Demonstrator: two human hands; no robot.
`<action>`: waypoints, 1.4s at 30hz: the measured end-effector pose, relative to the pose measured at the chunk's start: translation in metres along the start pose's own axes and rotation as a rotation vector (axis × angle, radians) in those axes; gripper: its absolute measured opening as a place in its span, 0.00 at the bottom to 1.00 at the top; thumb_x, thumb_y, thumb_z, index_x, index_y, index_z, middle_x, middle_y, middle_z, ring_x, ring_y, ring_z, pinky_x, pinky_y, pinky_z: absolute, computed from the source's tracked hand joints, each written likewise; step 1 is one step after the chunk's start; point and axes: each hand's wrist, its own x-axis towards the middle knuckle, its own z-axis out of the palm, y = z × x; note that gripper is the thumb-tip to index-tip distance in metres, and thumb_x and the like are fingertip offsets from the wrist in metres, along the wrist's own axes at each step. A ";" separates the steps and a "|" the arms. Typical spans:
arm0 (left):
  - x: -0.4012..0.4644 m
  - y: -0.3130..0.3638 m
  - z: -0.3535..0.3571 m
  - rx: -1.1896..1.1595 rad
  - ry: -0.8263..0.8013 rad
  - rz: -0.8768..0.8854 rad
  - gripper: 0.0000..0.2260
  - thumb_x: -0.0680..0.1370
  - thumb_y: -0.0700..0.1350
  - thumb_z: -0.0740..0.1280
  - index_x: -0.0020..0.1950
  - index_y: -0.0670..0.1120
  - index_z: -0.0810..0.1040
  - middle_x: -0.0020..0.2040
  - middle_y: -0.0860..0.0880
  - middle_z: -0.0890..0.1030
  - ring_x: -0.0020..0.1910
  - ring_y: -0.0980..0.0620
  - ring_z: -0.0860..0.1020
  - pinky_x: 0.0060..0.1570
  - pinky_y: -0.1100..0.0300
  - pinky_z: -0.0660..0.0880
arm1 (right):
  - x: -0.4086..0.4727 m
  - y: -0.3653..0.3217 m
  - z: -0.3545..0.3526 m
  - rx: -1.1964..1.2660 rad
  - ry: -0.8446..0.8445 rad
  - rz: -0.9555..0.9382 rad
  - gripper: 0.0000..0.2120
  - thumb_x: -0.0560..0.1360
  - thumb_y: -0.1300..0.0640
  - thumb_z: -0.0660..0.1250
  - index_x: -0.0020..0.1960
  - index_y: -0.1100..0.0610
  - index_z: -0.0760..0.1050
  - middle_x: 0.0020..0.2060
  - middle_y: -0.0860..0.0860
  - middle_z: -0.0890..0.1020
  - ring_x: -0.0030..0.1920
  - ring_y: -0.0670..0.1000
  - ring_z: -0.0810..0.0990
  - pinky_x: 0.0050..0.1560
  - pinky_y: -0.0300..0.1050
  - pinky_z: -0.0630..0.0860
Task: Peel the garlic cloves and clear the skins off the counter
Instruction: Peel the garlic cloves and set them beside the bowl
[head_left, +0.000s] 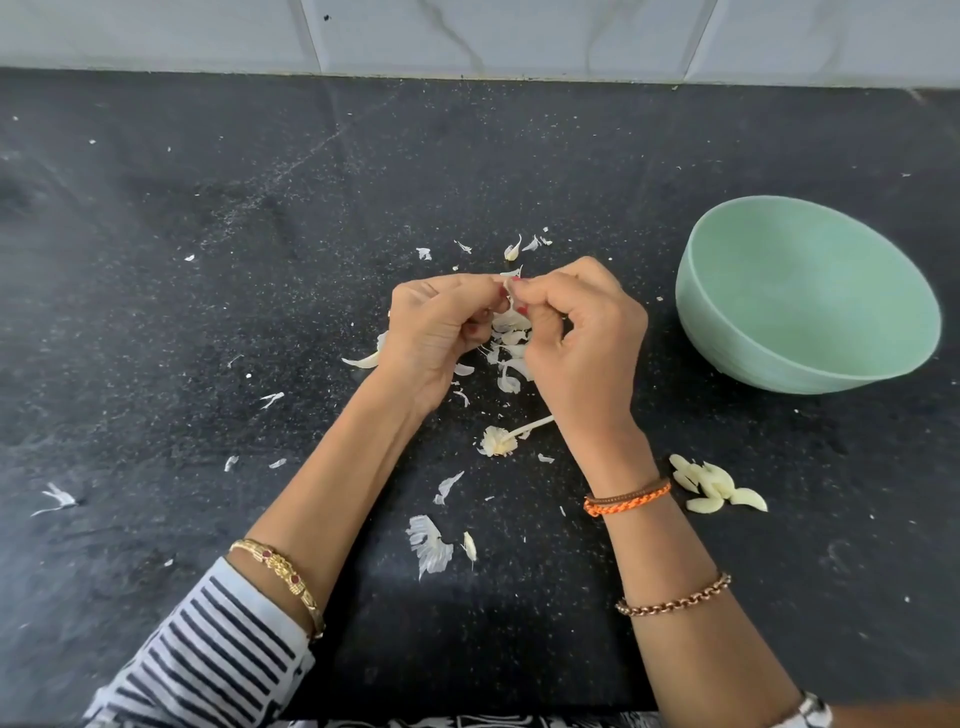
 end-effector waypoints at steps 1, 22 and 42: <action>0.000 0.000 0.001 -0.004 0.001 0.009 0.18 0.72 0.29 0.62 0.25 0.43 0.80 0.24 0.51 0.74 0.25 0.59 0.66 0.24 0.69 0.62 | 0.001 -0.002 -0.001 0.038 -0.002 0.039 0.09 0.69 0.73 0.66 0.39 0.63 0.82 0.34 0.54 0.79 0.37 0.44 0.76 0.36 0.28 0.71; -0.004 0.002 -0.002 0.236 -0.018 0.107 0.06 0.74 0.39 0.68 0.38 0.45 0.82 0.30 0.55 0.79 0.34 0.61 0.74 0.34 0.67 0.68 | 0.004 -0.003 -0.004 0.159 -0.003 0.245 0.10 0.70 0.71 0.66 0.46 0.60 0.82 0.40 0.49 0.81 0.42 0.44 0.80 0.44 0.32 0.75; -0.005 -0.007 0.005 0.302 -0.041 0.214 0.11 0.77 0.41 0.64 0.34 0.46 0.76 0.28 0.57 0.75 0.31 0.61 0.71 0.32 0.71 0.68 | 0.008 -0.016 -0.007 0.470 0.039 0.409 0.12 0.74 0.70 0.64 0.52 0.59 0.79 0.39 0.50 0.82 0.39 0.41 0.80 0.43 0.34 0.76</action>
